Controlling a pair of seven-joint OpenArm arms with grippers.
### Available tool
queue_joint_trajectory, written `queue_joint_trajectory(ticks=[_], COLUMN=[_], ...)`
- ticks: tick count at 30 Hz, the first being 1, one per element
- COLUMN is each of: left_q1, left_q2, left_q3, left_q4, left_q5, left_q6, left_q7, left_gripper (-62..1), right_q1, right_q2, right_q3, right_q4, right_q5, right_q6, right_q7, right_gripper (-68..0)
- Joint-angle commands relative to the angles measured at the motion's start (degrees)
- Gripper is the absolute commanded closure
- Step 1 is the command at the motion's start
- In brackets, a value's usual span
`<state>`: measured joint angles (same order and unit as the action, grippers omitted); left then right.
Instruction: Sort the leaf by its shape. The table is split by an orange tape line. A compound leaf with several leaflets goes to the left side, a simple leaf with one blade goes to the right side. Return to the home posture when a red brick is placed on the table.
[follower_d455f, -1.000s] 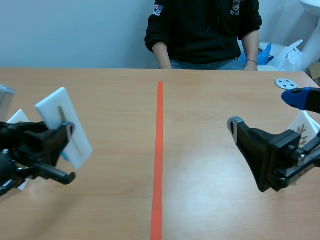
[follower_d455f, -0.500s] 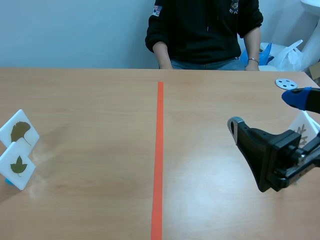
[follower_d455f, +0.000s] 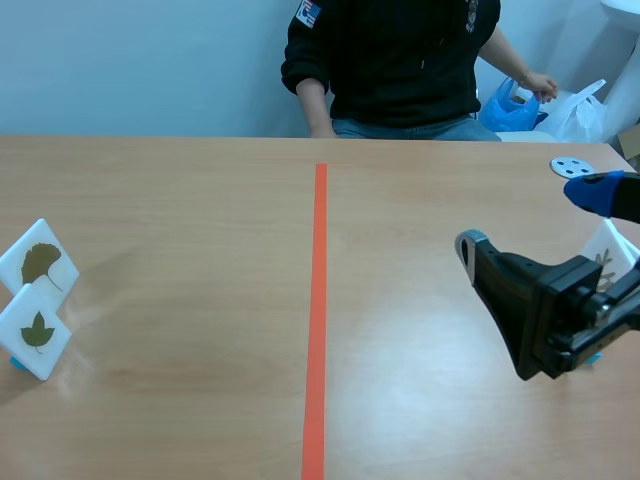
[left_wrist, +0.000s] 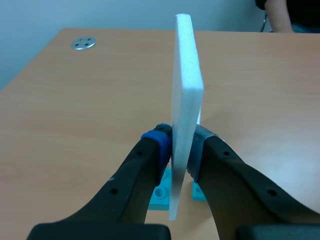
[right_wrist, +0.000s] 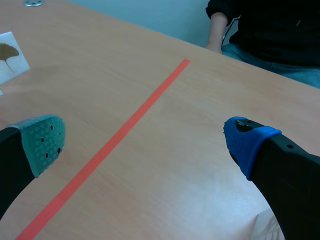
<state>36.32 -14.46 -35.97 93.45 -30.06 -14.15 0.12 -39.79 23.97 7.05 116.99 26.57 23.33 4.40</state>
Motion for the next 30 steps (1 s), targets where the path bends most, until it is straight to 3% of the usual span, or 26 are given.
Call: queue_joint_trajectory(ticks=[1,17,30], left_q1=[-1.51,-13.46,-21.33], left_q2=[-0.02,0.33,0.44], left_q3=[0.17,5.01,8.92], left_q4=[-1.14,-18.67,-29.16], left_q5=[-0.46,-0.24,4.81], left_q6=[0.04,-1.11,-0.37], left_q7=[-0.81,-6.78,-10.91], left_gripper=[-4.0,-4.1,-4.3], right_q1=[0.92,1.09,1.55], right_q2=[0.17,0.17,0.17], right_q3=[0.74,0.74,0.74], right_q4=[0.15,0.15,-0.17], right_q5=[0.66,0.66,0.66], right_q6=[0.02,0.02,0.04], right_q7=[0.9,0.9,0.9], right_gripper=[-67.1,-67.1,-67.1])
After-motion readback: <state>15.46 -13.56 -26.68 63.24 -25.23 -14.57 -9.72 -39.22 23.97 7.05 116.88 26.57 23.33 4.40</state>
